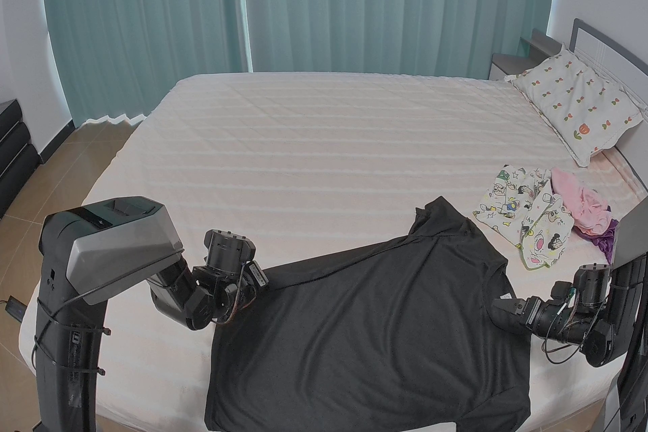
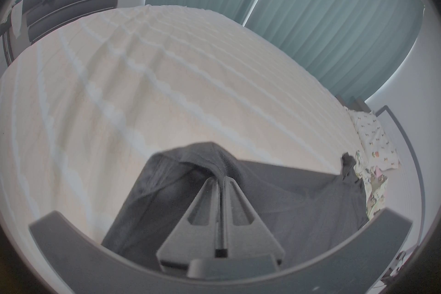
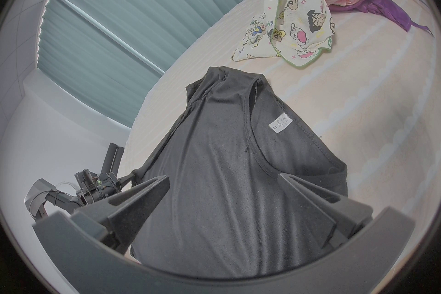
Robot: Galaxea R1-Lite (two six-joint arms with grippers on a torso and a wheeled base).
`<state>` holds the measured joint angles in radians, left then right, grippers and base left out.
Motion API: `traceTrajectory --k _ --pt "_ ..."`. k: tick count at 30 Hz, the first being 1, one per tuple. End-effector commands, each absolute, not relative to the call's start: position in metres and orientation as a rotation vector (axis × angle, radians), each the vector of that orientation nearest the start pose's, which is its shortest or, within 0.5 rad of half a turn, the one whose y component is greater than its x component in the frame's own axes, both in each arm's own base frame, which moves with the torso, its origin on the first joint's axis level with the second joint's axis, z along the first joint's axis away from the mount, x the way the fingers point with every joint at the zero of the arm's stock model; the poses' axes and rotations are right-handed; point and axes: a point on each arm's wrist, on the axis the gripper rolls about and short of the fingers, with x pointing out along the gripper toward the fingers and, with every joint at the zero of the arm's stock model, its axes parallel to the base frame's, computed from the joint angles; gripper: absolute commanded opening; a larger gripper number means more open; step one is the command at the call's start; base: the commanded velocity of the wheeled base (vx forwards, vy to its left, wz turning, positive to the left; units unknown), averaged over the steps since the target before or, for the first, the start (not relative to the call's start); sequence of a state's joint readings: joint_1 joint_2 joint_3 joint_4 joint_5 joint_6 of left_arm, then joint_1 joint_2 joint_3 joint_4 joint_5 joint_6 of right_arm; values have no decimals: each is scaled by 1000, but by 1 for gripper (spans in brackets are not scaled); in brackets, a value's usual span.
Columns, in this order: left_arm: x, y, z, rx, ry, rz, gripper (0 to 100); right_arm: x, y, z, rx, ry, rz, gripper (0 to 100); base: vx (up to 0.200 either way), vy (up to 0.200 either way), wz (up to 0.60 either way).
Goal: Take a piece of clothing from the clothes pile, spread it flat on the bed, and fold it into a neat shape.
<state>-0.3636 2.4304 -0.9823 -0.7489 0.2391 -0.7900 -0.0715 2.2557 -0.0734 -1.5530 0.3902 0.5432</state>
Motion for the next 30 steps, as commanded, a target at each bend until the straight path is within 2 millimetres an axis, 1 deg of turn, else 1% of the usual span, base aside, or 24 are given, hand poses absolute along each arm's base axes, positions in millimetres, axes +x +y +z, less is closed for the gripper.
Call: traceTrajectory --k 1,6,8,9,10,12,13,16,20,21,26,29,30 --pt "395 -123 -14 -599 588 166 0 233 -9 -13 665 681 135 100 0 0 0" --pt "423 -94 2 -660 483 215 0 234 -9 -16 667 690 131 100 0 0 0" --pt "427 -90 2 -664 473 221 0 234 -9 -16 666 688 131 100 0 0 0" --pt "432 -87 -3 -664 479 231 0 234 -9 -16 667 690 131 100 0 0 0" --pt "432 -87 -3 -664 479 231 0 234 -9 -16 667 690 131 100 0 0 0" --pt "440 -86 -12 -657 506 251 0 234 -9 -18 668 696 131 100 0 0 0" --pt "440 -86 -13 -657 506 251 0 234 -9 -18 668 695 129 100 0 0 0" --pt "452 -87 -22 -661 496 251 0 234 -9 -20 669 703 127 100 0 0 0" --pt "458 -88 -29 -659 499 251 0 234 -9 -20 669 704 126 100 0 0 0" --pt "458 -88 -30 -657 500 253 100 234 -8 -20 669 705 128 100 0 0 0" --pt "458 -86 -33 -655 508 259 100 234 -9 -19 670 700 129 100 0 0 0" --pt "457 -77 -30 -669 503 282 100 234 -8 -18 672 697 130 100 0 0 0" --pt "457 -74 -24 -680 493 287 100 234 -9 -18 672 695 130 100 0 0 0"
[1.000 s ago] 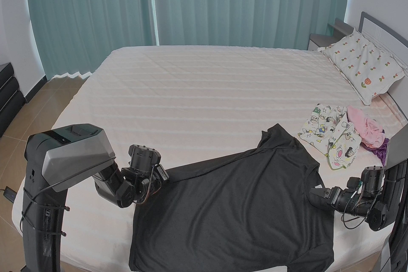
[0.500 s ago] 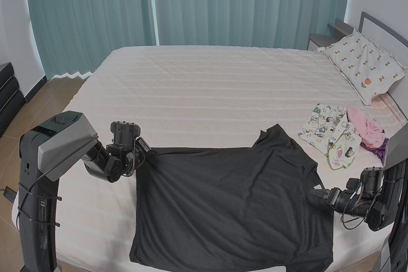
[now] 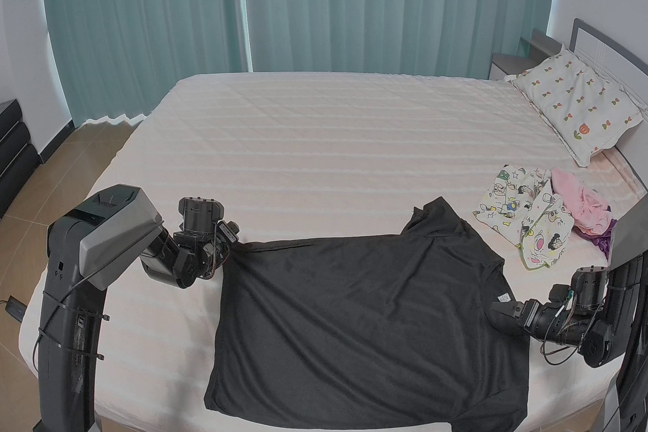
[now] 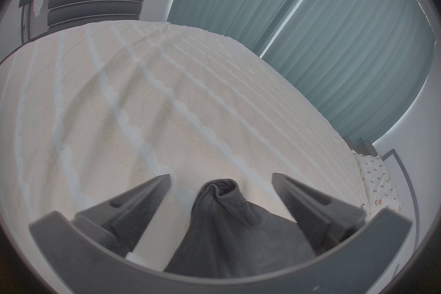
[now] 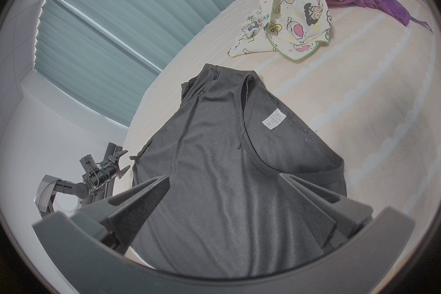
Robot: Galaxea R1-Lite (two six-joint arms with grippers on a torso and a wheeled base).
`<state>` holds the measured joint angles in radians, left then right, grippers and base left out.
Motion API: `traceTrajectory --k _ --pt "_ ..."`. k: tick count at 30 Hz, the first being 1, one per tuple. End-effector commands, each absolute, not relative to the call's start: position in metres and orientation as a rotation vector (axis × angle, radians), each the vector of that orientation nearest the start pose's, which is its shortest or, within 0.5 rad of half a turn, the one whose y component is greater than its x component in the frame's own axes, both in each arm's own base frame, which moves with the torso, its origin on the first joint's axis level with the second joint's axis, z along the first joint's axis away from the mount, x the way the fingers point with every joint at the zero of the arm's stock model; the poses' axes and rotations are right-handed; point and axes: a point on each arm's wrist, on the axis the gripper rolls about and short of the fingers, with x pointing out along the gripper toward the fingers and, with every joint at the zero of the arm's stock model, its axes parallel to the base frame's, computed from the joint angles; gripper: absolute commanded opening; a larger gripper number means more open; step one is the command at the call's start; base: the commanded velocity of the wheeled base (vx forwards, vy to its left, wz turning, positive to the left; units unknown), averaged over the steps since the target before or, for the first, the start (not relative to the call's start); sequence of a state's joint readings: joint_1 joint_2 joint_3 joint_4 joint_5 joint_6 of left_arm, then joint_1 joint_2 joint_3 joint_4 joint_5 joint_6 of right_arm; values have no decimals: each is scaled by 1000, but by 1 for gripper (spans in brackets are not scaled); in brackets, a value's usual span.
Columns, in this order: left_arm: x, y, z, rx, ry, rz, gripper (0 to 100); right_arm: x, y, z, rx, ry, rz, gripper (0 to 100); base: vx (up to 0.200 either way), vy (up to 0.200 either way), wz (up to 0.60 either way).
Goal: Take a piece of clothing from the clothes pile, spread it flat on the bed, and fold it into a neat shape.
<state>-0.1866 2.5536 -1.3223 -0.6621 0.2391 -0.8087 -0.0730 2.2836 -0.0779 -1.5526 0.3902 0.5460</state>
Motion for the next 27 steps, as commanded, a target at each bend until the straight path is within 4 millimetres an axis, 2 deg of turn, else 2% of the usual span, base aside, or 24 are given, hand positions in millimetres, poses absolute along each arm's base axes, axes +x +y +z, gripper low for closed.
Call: traceTrajectory --k 1,2,4,5,7,8,10,11,13,14,15,16,18,21,27 --pt "455 -73 -19 -690 489 289 100 234 -9 -18 673 698 129 100 0 0 0" --pt "454 -73 -18 -692 489 290 100 234 -9 -18 673 696 129 100 0 0 0" --pt "440 -69 2 -719 497 292 100 234 -9 -18 674 698 128 100 0 0 0" --pt "428 -68 12 -727 509 290 100 234 -9 -17 674 694 128 100 0 0 0" --pt "411 -68 19 -733 531 292 100 234 -9 -17 675 692 127 100 0 0 0" --pt "392 -70 22 -741 563 296 100 234 -9 -17 674 688 128 100 0 0 0" --pt "373 -72 28 -772 588 286 100 235 -9 -15 673 684 129 100 0 0 0" --pt "354 -74 32 -816 624 262 100 235 -9 -13 673 675 132 100 0 0 0" --pt "336 -74 39 -861 647 229 100 235 -9 -11 676 664 133 100 0 0 0" --pt "314 -75 44 -894 681 192 100 237 -9 -7 697 648 133 100 0 0 0" --pt "314 -75 44 -894 681 192 100 237 -9 -7 697 648 133 100 0 0 0" --pt "291 -77 45 -898 720 164 100 243 -8 -3 714 616 136 100 0 0 0" --pt "272 -81 42 -888 746 144 100 250 -7 0 714 587 145 100 0 0 0" --pt "254 -88 36 -906 773 123 100 261 -7 3 704 547 159 100 0 0 0" --pt "243 -96 28 -940 792 103 100 284 -7 15 686 465 189 100 0 0 0"
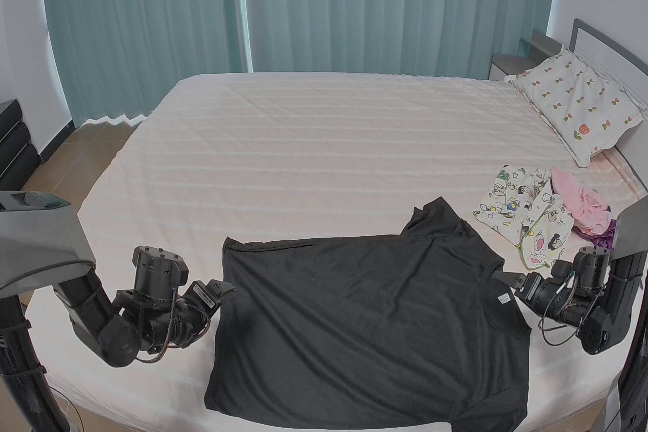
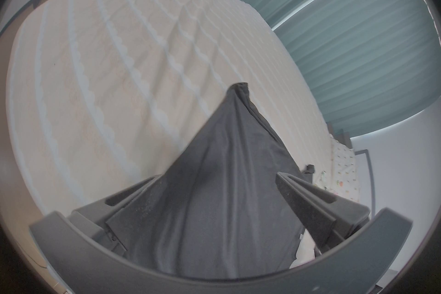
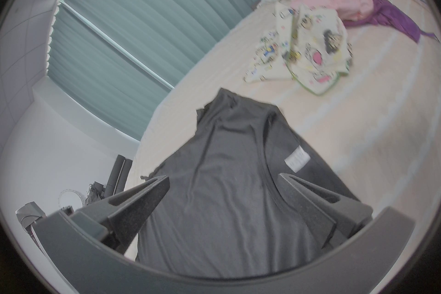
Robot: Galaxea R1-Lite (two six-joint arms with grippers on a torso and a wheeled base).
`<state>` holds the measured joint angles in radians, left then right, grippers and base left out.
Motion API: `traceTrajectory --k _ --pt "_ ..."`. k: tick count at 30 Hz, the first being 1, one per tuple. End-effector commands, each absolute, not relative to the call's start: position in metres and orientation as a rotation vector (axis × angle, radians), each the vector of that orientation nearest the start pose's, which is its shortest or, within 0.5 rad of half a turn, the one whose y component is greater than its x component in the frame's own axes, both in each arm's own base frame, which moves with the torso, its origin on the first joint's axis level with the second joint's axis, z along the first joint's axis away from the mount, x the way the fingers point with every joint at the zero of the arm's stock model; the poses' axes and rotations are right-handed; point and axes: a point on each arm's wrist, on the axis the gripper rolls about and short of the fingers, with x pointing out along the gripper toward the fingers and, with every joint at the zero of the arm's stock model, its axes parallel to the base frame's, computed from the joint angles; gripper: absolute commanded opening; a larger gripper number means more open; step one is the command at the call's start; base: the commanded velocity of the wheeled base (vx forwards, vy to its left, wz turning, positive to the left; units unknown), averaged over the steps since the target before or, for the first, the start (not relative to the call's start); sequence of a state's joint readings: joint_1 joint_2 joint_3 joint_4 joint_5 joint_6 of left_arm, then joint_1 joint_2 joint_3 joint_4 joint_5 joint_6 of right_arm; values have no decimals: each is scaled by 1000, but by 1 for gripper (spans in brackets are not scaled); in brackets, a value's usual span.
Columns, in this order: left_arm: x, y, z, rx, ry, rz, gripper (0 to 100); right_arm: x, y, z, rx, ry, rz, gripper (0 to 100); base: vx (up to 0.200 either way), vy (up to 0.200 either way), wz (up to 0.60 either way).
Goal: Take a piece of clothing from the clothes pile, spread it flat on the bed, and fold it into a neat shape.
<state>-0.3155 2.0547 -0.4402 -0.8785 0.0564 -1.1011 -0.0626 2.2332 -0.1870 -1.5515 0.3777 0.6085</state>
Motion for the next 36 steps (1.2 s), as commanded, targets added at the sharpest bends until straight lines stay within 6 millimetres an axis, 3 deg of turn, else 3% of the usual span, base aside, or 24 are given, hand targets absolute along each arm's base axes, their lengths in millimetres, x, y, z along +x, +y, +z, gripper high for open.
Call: traceTrajectory --k 1,7,8,9,15,32,36 --pt "242 -95 27 -941 791 101 100 289 -7 15 685 462 192 100 0 0 0" --pt "243 -96 16 -932 819 119 100 349 4 28 681 511 199 100 0 0 0" --pt "243 -96 12 -925 830 129 100 349 4 28 681 511 199 100 0 0 0" --pt "244 -96 9 -921 836 135 100 371 9 34 675 524 171 100 0 0 0" --pt "241 -99 -4 -910 842 128 100 418 21 27 655 532 127 100 0 0 0" --pt "237 -103 -6 -906 845 107 100 479 31 -17 588 508 82 100 0 0 0" --pt "237 -104 -7 -902 850 105 100 488 31 -19 571 515 80 100 0 0 0"
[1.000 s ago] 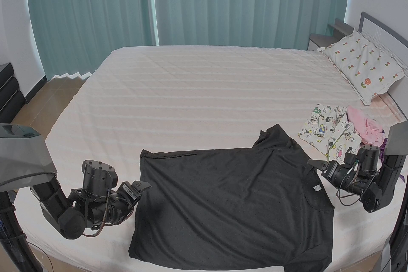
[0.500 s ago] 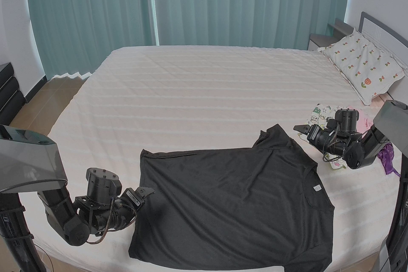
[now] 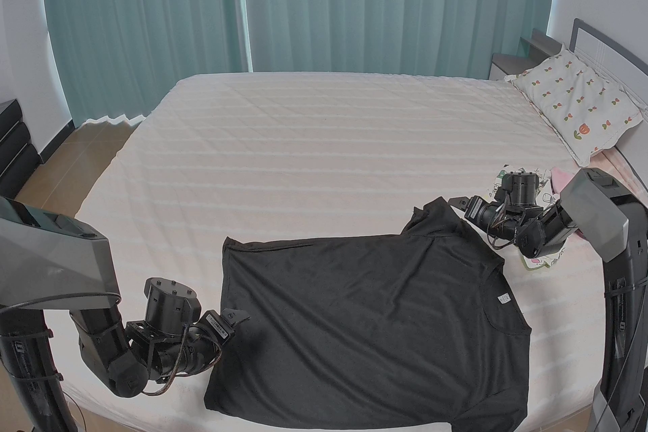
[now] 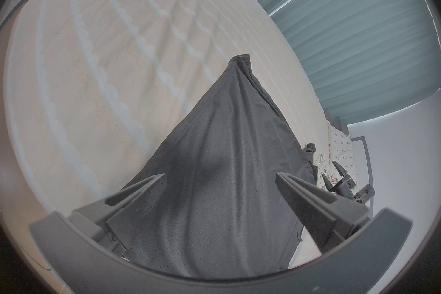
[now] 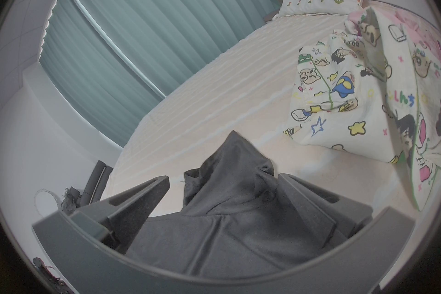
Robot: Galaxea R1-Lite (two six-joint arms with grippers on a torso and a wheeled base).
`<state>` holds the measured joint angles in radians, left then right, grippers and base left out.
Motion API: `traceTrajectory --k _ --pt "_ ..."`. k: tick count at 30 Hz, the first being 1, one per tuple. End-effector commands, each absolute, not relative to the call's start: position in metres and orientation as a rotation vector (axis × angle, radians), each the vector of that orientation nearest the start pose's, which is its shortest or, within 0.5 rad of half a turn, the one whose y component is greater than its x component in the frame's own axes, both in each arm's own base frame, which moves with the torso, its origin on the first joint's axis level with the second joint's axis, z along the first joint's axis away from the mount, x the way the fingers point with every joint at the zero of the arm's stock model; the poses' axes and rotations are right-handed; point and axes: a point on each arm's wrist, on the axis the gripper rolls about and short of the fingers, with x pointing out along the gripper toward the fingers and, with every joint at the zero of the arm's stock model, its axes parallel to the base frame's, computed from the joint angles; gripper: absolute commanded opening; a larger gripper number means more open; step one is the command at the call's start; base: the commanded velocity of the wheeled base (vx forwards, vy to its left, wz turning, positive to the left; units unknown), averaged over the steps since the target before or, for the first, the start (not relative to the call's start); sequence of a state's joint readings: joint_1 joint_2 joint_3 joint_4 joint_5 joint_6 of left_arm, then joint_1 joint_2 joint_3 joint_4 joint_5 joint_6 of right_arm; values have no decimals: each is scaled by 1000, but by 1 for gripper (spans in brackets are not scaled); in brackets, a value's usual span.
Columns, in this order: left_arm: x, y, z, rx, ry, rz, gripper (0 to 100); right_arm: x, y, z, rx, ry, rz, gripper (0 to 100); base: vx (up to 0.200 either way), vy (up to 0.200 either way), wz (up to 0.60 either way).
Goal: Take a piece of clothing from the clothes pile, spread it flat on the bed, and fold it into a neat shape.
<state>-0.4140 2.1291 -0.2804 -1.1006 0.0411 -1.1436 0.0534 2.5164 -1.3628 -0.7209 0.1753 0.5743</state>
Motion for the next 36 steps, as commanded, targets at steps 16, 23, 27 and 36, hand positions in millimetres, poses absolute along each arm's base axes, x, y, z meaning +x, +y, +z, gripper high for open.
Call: traceTrajectory --k 16,23,27,36 --pt "237 -105 -7 -900 851 103 100 508 24 -47 513 561 12 0 0 0 0" --pt "237 -104 -7 -901 850 105 100 490 5 -30 513 613 -41 0 0 0 0" --pt "237 -105 -7 -900 851 103 100 476 -5 -25 485 657 -57 0 0 0 0" --pt "237 -105 -7 -900 851 103 100 453 -13 -26 448 728 -40 100 0 0 0"
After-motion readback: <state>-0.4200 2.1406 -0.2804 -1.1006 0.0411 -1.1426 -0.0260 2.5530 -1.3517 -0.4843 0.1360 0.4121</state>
